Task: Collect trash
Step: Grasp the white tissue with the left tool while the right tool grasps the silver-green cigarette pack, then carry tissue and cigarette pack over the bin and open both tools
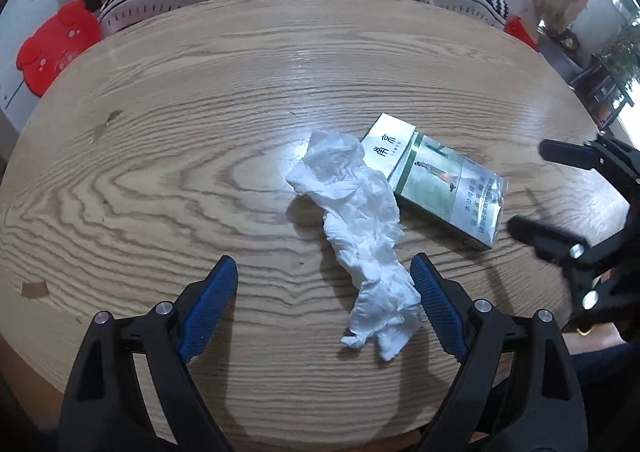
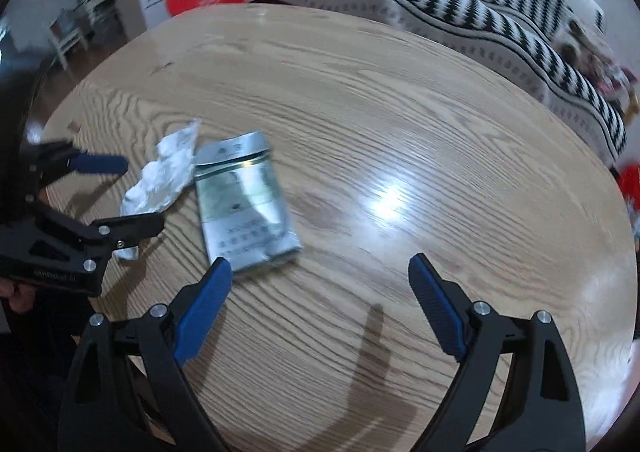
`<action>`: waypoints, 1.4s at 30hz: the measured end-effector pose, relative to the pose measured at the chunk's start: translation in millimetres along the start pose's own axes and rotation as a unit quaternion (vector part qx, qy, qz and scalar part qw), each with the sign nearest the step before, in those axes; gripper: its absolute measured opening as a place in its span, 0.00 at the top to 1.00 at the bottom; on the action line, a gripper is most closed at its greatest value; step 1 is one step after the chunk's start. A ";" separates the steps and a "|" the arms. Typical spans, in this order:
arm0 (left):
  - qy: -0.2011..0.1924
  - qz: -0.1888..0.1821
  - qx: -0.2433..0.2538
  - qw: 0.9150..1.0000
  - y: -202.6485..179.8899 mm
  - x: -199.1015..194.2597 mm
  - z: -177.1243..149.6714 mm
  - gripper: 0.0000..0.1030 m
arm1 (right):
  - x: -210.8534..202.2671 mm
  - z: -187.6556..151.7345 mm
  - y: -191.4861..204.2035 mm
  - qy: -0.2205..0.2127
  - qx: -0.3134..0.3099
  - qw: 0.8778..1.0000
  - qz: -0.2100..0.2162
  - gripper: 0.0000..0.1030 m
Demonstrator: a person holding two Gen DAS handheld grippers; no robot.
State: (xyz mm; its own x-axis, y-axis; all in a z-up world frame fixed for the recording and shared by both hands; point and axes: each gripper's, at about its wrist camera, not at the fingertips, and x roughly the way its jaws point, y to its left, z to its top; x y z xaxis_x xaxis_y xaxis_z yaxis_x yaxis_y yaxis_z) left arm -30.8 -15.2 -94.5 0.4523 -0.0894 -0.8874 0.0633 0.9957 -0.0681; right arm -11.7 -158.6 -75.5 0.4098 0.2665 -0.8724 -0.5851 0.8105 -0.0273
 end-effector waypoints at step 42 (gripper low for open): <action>-0.053 -0.029 0.122 0.991 -78.8 -43.0 69.0 0.83 | -75.6 -44.3 -116.0 -0.044 0.189 0.980 -0.041 0.42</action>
State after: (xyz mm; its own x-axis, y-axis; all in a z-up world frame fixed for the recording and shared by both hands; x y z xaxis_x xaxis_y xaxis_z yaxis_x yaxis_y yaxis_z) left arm 6.2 -91.6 -19.6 0.5319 -0.1604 -0.8315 0.2987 0.9543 0.0071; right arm -5.8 -295.9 -28.0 0.5137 0.2226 -0.8286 -0.2527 0.9622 0.1019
